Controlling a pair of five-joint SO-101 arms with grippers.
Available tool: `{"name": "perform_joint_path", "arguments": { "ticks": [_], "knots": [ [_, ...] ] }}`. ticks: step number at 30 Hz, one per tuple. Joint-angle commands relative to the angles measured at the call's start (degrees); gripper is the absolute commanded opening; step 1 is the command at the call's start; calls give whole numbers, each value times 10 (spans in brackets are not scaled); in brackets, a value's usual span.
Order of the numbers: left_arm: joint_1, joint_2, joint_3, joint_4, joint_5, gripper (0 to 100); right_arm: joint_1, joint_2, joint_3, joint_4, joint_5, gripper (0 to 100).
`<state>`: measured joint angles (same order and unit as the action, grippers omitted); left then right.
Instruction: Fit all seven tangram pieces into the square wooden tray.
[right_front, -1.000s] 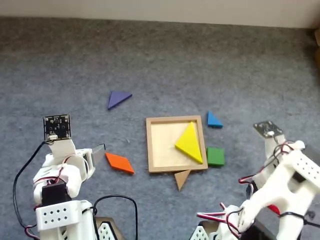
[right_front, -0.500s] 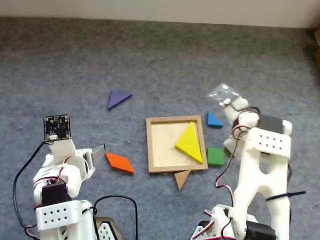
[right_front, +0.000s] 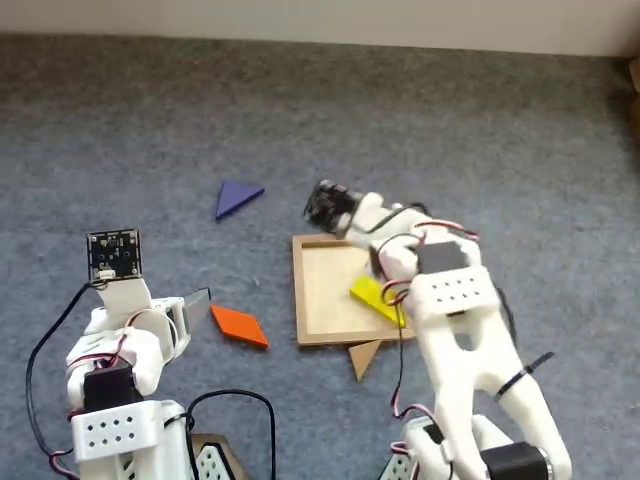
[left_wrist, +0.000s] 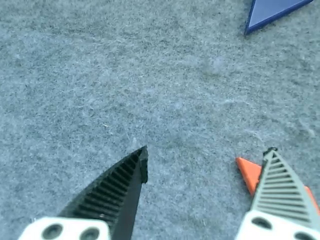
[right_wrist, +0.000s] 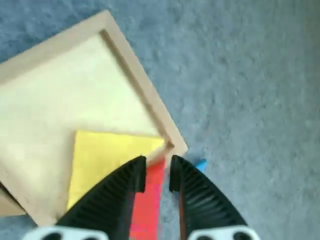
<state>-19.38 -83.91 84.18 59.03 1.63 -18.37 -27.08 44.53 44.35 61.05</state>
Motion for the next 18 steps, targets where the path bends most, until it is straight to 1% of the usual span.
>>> {"name": "perform_joint_path", "arguments": {
  "ticks": [1,3,6,10,11,15,18],
  "knots": [
    [-7,-5,-1,-9,-4,347,-44,-2,22,-79,63,45],
    [-7,-5,-1,-9,-4,347,-61,-1,36,-109,69,44],
    [-7,-5,-1,-9,-4,347,-65,-1,43,-120,69,44],
    [-7,-5,-1,-9,-4,347,-25,-2,44,-119,65,44],
    [-7,-5,-1,-9,-4,347,-8,-2,44,-119,50,44],
    [-7,-5,-1,-9,-5,347,65,-2,46,-116,-55,44],
    [-7,-5,-1,-10,-5,347,114,-2,60,-84,-102,44]
  ]
}}
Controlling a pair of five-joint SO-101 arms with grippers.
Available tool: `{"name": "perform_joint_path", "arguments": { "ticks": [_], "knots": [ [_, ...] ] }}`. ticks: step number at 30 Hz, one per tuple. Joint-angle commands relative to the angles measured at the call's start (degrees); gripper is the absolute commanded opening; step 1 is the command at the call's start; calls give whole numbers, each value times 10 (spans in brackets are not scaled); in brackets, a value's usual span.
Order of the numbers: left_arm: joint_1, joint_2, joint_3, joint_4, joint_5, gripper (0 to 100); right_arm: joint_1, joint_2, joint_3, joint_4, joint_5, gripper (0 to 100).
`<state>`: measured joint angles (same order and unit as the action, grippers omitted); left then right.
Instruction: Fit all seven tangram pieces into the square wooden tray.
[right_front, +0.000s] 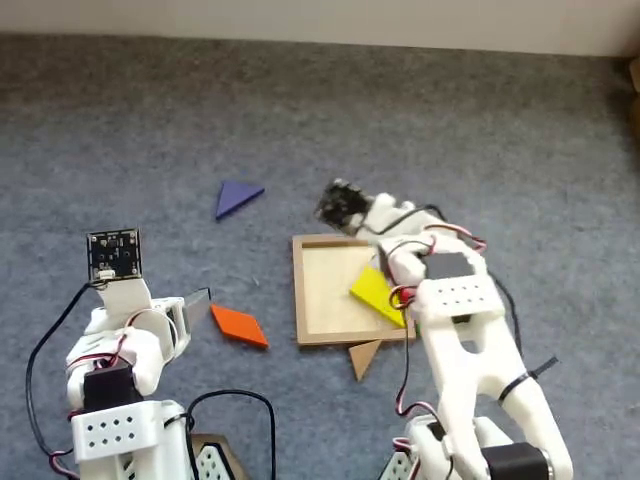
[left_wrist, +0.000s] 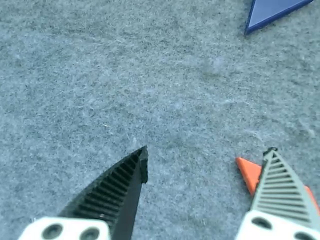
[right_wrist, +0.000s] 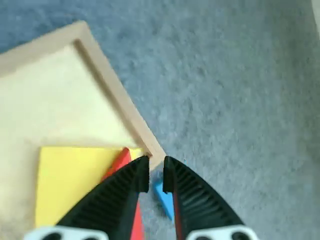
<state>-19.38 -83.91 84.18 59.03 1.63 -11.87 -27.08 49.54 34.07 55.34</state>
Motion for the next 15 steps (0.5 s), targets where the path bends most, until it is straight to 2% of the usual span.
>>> {"name": "perform_joint_path", "arguments": {
  "ticks": [1,7,11,15],
  "knots": [
    [-6,-5,-1,-10,-5,347,60,-2,19,25,-55,44],
    [-5,-5,-1,-10,-5,347,95,-1,78,26,-114,44],
    [-4,-5,-1,-10,-5,347,94,-1,82,19,-179,44],
    [-4,-5,-1,-10,-5,347,81,8,85,-30,-239,44]
  ]
}}
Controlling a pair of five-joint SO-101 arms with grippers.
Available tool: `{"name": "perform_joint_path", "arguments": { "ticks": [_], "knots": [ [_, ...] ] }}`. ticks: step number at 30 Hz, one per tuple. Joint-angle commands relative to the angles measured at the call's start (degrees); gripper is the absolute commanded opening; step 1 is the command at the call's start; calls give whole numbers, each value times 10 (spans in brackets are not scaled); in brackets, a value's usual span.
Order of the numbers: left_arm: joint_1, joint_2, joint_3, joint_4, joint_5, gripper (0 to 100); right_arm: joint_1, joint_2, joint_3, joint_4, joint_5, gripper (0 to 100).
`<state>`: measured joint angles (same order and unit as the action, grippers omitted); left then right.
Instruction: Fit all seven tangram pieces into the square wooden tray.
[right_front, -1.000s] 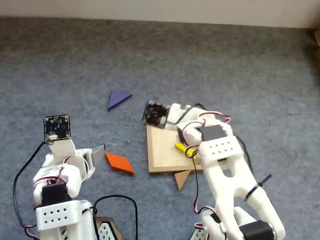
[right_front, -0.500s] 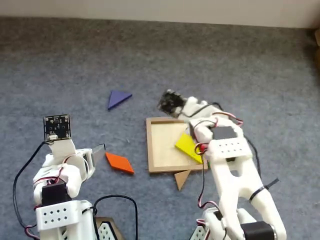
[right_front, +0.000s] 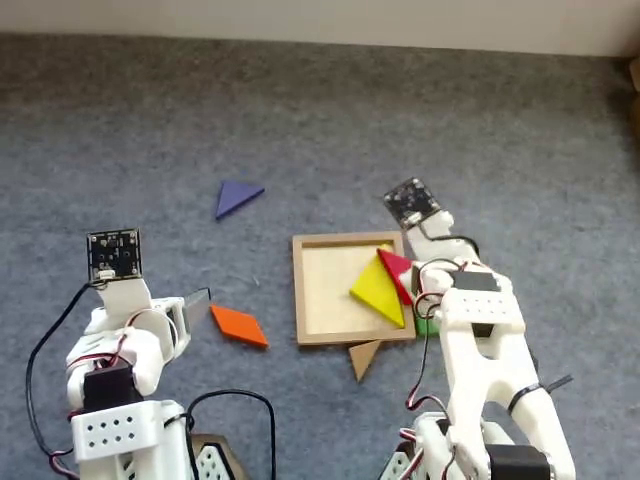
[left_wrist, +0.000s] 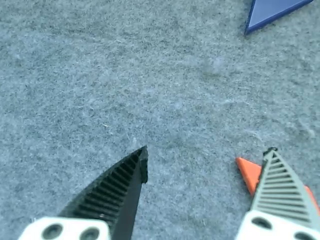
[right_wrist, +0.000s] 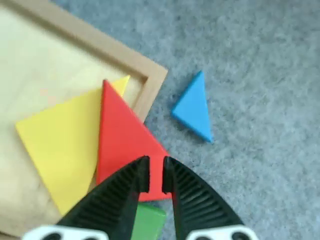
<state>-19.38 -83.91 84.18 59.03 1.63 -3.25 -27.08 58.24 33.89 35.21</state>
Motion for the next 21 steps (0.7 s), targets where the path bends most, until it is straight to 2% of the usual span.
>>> {"name": "perform_joint_path", "arguments": {
  "ticks": [1,10,21],
  "knots": [
    [-4,-5,-1,-10,-5,347,-10,22,-4,-30,-48,44],
    [-6,-5,-1,-9,-5,347,-48,211,-89,-30,-98,44],
    [-6,-5,-1,-9,-5,347,-142,189,-102,-30,-109,44]
  ]
}}
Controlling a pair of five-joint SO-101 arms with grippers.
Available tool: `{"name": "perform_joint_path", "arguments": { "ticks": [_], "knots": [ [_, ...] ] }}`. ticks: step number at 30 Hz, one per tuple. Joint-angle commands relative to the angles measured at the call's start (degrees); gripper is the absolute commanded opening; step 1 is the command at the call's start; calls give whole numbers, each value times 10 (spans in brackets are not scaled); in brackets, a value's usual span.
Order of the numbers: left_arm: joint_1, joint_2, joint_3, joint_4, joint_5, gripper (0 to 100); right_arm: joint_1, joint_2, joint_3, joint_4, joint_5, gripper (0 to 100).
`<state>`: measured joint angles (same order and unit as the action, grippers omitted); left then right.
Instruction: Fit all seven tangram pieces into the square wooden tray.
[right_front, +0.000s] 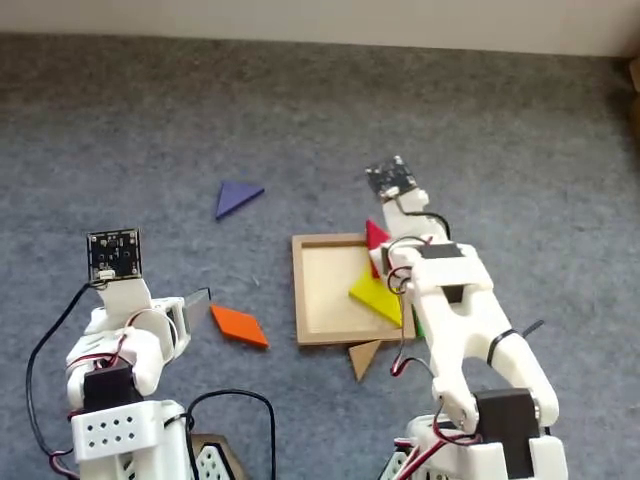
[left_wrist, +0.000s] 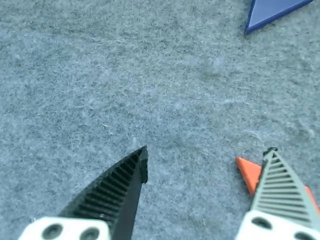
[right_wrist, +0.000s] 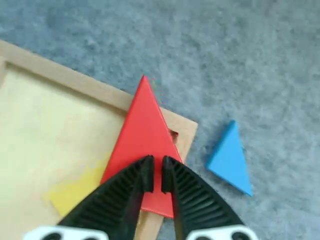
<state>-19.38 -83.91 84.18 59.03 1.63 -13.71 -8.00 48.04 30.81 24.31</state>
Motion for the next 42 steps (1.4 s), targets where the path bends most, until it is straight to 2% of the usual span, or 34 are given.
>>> {"name": "perform_joint_path", "arguments": {
  "ticks": [1,15,25,35,38,42],
  "knots": [
    [-6,-5,-1,-9,-5,347,-46,-2,1,1,4,44],
    [-6,-5,-1,-9,-5,347,-128,0,1,1,119,44],
    [-6,-5,-1,-9,-19,347,-138,1,-4,0,205,44],
    [-6,-5,-1,-7,-22,347,-115,59,-58,-15,201,44],
    [-6,-5,-1,-7,-22,347,-103,18,-65,-15,199,43],
    [-6,-5,0,-8,-22,347,-98,-76,-42,19,139,43]
  ]
}}
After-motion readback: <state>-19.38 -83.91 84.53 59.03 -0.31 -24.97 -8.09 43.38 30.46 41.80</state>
